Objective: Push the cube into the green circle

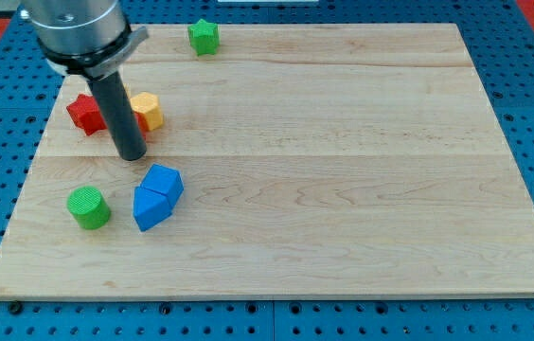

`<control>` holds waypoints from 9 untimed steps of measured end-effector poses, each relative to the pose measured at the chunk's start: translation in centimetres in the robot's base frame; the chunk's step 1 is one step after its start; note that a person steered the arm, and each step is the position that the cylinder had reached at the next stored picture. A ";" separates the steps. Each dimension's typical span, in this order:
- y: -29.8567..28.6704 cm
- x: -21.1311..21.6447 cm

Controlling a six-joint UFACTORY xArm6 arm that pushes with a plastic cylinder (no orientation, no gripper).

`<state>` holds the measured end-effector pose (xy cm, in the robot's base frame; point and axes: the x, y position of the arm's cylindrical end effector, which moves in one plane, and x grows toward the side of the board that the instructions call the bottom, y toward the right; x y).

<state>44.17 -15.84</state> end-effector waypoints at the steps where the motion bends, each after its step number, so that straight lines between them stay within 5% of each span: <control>1: 1.1 0.8; 2: 7.4 1.1; 7: 7.6 -1.2; 9: 2.4 6.4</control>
<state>50.60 -13.40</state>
